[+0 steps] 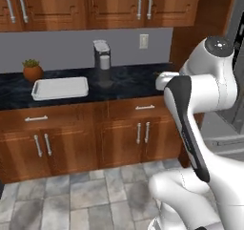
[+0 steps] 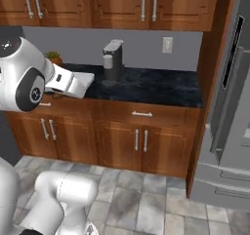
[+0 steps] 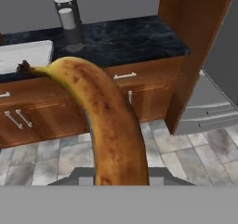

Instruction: Pick the banana and peach from the fridge and place them inside the tupperware on the counter.

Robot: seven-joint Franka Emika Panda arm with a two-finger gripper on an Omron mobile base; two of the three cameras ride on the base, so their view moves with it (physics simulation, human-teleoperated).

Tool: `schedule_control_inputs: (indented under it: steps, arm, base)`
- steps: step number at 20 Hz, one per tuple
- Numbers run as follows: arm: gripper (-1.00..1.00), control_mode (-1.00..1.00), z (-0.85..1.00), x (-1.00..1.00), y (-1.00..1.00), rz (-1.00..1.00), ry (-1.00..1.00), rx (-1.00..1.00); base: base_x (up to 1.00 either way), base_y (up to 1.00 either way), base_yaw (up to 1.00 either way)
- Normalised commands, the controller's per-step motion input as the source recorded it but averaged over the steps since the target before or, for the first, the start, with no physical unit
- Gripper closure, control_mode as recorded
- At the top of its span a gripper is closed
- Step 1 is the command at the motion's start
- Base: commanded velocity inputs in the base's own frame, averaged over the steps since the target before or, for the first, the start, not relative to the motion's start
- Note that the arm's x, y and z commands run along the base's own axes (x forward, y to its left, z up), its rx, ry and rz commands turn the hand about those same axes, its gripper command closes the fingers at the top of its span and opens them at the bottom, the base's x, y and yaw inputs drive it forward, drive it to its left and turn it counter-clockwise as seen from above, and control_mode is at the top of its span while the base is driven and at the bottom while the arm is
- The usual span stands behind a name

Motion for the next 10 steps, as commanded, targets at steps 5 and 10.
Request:
schedule_control_inputs:
  steps: [5,10]
  arm:
    - [1.00,1.00,0.00,0.00,0.00,0.00,0.00,0.00]
    - [1.00,1.00,0.00,0.00,0.00,0.00,0.00,0.00]
  base:
    - [0.69,0.86,0.04]
    - [0.69,0.63,0.07]
